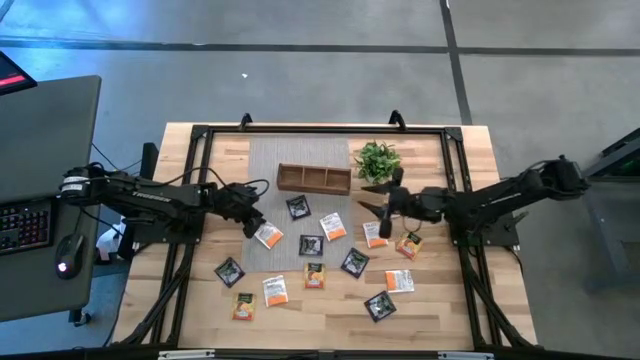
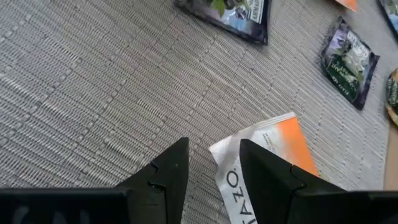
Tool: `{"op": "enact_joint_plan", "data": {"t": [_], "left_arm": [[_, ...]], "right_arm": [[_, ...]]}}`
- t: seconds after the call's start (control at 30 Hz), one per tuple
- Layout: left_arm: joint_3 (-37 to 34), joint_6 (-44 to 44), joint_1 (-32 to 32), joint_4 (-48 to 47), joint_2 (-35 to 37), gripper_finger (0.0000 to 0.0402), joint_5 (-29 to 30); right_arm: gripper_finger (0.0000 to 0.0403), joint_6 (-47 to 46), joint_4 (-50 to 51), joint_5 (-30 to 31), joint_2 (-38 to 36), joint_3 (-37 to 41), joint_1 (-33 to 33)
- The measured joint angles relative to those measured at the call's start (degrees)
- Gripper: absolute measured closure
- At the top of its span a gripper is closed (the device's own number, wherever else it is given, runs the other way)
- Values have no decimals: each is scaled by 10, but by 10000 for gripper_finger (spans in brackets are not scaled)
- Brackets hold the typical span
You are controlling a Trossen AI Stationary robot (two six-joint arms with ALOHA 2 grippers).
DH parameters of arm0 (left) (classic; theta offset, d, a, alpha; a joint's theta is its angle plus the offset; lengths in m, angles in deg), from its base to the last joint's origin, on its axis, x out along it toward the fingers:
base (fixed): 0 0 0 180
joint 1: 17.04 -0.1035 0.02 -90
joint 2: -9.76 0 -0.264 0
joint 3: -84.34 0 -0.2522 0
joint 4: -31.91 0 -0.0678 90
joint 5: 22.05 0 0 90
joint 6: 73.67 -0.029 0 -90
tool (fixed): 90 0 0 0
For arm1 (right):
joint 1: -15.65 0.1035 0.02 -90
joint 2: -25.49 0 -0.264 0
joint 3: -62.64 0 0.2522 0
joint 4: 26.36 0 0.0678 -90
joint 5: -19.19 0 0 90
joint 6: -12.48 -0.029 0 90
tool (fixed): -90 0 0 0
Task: Pick & Place Tea
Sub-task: Put the white tea bag in the left section of the brown wooden organizer
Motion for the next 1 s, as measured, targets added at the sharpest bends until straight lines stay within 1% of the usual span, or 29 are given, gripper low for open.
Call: {"op": "enact_joint_plan", "data": {"t": [0.13, 0.23, 0.4, 0.5, 0.57, 0.63, 0.83, 0.9, 1.0], "left_arm": [[0, 2, 0, 2, -16, 260, -13], [1, 2, 0, 14, -32, 260, -18], [1, -2, 0, 40, -48, 260, -23], [1, -8, 0, 39, -48, 262, -23], [1, -24, 0, 37, -48, 273, -21], [1, -39, 0, 35, -48, 295, -18], [0, -46, 0, 33, -48, 389, -20], [0, -42, 0, 33, -48, 394, -22], [0, -41, 0, 35, -48, 384, -35]], "right_arm": [[221, 5, 38, 0, 38, -40, -21], [221, -10, 53, -17, 64, -60, -44], [221, -30, 53, -74, 105, -70, -80], [221, -32, 52, -96, 120, -70, -93], [221, -32, 50, -101, 126, -70, -99], [222, -32, 44, -102, 130, -70, -101], [221, -31, 30, -111, 131, -70, -101], [221, -31, 28, -112, 131, -70, -100], [222, -35, 28, -114, 131, -70, -100]]}}
